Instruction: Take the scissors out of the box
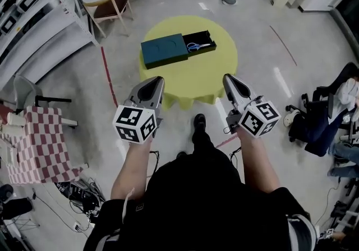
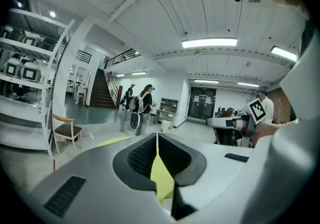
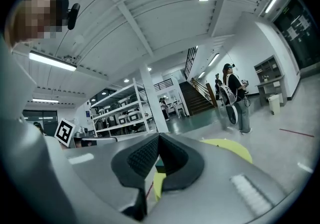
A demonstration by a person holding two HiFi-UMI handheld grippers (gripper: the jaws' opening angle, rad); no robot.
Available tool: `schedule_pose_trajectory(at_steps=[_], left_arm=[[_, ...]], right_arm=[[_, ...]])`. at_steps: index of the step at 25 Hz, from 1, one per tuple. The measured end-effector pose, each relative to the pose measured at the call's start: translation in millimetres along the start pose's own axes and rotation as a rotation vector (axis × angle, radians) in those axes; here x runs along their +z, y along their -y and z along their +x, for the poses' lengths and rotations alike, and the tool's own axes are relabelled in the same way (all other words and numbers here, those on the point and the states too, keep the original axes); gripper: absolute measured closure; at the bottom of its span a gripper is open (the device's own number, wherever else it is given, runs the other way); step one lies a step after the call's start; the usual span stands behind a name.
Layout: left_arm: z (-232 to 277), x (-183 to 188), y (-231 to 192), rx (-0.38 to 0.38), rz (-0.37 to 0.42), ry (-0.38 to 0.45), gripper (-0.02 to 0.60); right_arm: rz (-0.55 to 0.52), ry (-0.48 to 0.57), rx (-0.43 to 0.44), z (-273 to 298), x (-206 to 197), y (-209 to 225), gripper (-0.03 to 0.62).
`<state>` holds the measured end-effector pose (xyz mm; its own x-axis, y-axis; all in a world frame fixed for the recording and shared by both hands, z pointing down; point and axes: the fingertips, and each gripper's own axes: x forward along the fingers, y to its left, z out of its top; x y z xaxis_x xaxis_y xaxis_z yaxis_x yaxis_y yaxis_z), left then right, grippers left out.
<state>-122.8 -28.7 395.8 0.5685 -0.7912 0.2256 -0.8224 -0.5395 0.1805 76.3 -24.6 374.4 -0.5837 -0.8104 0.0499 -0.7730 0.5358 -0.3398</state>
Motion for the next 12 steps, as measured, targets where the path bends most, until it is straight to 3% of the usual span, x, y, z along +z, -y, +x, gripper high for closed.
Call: schedule_pose_trajectory(at_steps=[8,12], left_arm=[[80,-3,-41,0.075,-0.026,-0.055,0.563],[131,9,-58,0.113,-0.033,-0.074,0.563]], right_arm=[[0.056,-0.063,0.061,77,-12,73,0.583],[0.034,-0.109,0.094,120,-8,115,0.583]])
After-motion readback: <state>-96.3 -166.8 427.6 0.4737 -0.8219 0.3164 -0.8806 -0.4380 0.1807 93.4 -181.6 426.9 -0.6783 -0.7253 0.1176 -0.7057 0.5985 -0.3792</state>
